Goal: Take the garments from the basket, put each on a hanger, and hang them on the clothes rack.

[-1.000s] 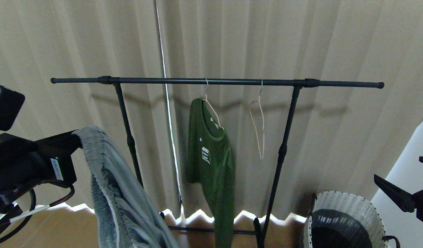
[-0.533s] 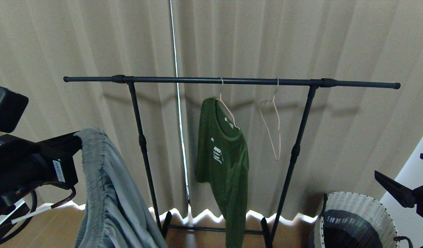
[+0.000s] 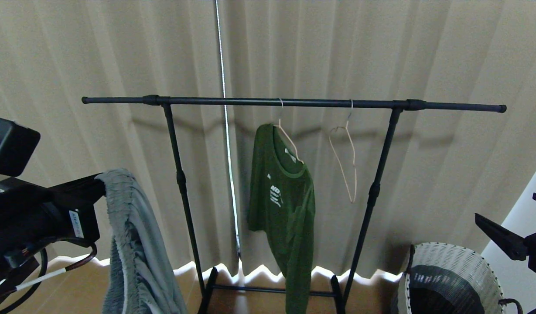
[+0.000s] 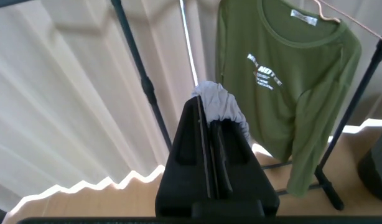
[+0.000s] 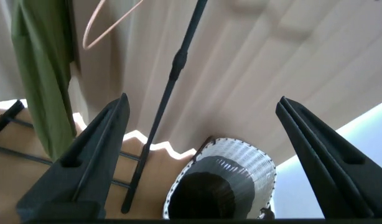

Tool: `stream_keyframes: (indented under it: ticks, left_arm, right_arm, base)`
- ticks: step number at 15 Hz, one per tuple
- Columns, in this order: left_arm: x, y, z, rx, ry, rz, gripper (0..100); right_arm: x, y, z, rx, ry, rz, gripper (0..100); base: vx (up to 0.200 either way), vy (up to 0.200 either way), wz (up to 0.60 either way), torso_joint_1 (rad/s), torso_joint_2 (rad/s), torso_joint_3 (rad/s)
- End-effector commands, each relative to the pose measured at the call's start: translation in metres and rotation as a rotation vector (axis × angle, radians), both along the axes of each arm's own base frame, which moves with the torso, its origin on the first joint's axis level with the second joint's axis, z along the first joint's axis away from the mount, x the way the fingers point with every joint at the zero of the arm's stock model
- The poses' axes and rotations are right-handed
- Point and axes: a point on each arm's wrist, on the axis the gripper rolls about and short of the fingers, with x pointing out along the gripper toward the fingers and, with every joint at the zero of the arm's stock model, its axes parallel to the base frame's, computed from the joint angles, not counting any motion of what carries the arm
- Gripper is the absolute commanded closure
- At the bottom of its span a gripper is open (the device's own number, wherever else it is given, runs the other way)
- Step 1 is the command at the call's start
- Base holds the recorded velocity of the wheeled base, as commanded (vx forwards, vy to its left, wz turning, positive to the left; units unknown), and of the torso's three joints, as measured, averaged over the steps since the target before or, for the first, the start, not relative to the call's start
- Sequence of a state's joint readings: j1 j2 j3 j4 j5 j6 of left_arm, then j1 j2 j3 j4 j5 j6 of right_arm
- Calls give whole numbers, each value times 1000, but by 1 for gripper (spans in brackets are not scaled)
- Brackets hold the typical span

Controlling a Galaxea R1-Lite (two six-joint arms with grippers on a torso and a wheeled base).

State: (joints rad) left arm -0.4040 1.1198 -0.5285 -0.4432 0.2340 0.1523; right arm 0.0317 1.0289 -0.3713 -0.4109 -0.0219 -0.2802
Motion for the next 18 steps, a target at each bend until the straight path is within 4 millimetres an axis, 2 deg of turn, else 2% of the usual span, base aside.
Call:
stream_keyframes:
  ticks: [1,5,8,12,15,18]
  left_arm:
    - [1,-1,-2,2,9,0,100]
    - [2,-1,-2,0,13,0,100]
    - [-1,0,-7,-35,31,8,100]
    - [3,-1,-12,-43,55,9,100]
    - [8,-4,-16,-49,53,-9,100]
    - [22,-5,-22,-65,45,-32,100]
  right_arm:
    - [2,0,2,1,-4,1,0]
    - [5,0,0,15,14,-2,0]
    - [13,2,-4,109,49,-20,0]
    - [27,5,4,133,52,-12,0]
    - [37,14,6,129,67,35,0]
    - [55,26,14,140,68,72,0]
  base:
    - [200,0,0,7,2,7]
    - [200,0,0,-6,-1,1]
    - [200,0,0,7,2,2]
    - [200,0,0,0,0,2]
    - [0,0,0,0,0,0]
    - [0,0,0,0,0,0]
